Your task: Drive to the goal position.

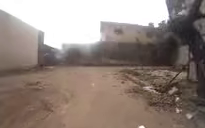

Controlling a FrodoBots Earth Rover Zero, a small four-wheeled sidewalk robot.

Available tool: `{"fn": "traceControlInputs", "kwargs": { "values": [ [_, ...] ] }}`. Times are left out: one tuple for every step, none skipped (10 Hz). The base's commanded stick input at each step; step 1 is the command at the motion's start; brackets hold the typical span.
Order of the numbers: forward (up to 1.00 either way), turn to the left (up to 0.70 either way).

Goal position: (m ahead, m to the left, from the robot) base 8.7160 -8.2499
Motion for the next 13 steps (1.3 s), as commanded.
{"fn": "traceControlInputs", "kwargs": {
  "values": [
    [0.70,0.00],
    [0.70,0.00],
    [0.70,0.00],
    [0.70,0.00],
    [0.70,0.00],
    [0.70,0.00],
    [0.70,0.00],
    [0.70,0.00],
    [0.70,0.00],
    [0.70,0.00],
    [0.70,0.00],
    [0.70,0.00],
    [0.70,0.00]
  ]
}}
